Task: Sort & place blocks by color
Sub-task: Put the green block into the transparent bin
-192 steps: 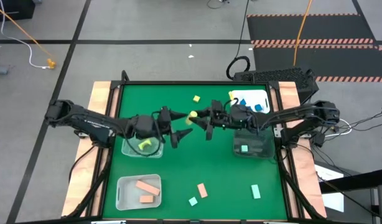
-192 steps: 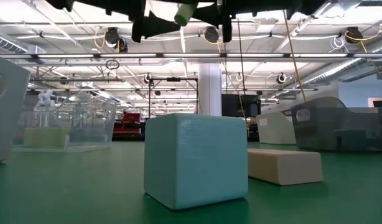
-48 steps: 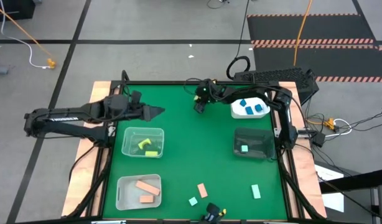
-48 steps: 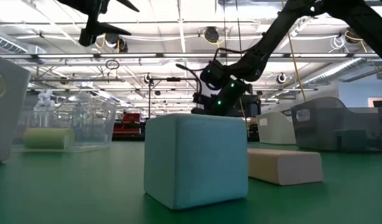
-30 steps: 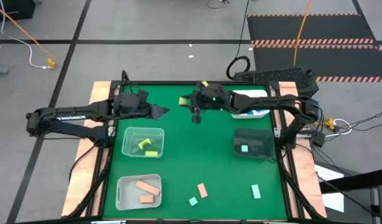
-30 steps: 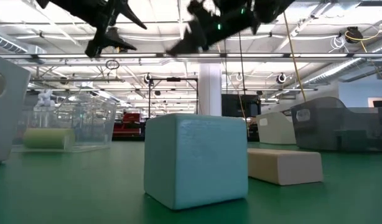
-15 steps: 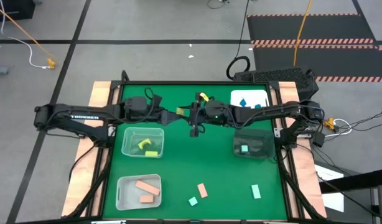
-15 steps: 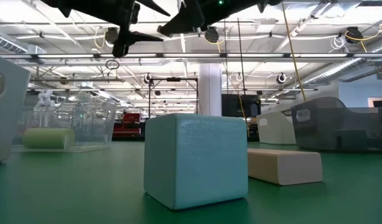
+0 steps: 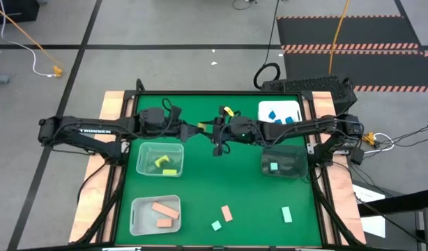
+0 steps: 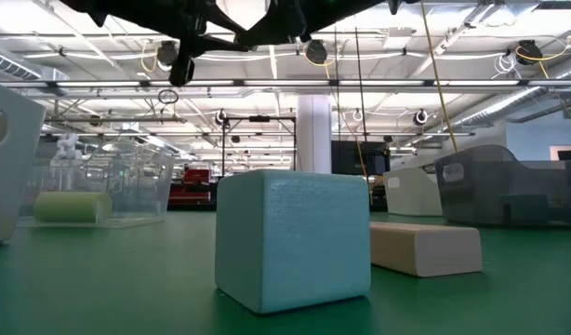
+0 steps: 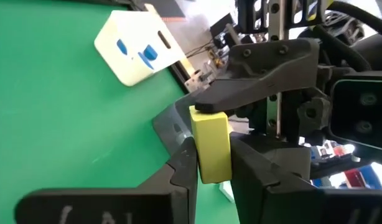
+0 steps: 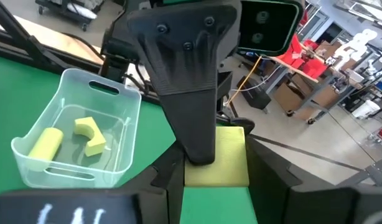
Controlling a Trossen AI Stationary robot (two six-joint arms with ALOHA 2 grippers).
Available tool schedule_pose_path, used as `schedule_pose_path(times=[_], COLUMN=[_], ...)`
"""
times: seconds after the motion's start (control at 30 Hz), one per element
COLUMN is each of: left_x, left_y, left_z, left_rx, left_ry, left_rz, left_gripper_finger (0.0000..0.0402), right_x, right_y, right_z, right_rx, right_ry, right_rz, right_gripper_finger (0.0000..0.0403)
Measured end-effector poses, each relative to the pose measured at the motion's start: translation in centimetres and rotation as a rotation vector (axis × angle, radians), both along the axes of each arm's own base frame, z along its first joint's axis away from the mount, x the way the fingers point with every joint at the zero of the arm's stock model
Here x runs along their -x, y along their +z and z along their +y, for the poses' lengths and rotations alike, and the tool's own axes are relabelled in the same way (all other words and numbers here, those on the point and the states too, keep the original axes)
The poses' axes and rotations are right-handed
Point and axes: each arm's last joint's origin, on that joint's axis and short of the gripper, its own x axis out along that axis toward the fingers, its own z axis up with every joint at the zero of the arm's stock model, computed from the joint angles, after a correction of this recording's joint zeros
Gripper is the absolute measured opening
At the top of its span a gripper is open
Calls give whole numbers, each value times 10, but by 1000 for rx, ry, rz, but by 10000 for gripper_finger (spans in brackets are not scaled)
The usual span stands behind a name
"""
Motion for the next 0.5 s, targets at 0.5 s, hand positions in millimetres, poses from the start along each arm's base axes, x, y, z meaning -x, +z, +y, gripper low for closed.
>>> schedule_pose_path(times=[0.5], left_x=[-1], left_y=[4], left_z=[0], left_rx=[-46], left_ry=[-25], left_rz=[-34], left_gripper_finger=[72], right_x=[0], right_y=[2], right_z=[18], right_rx=[-101], right_ry=[-77], right_rz=[-56], right_gripper_finger=[212])
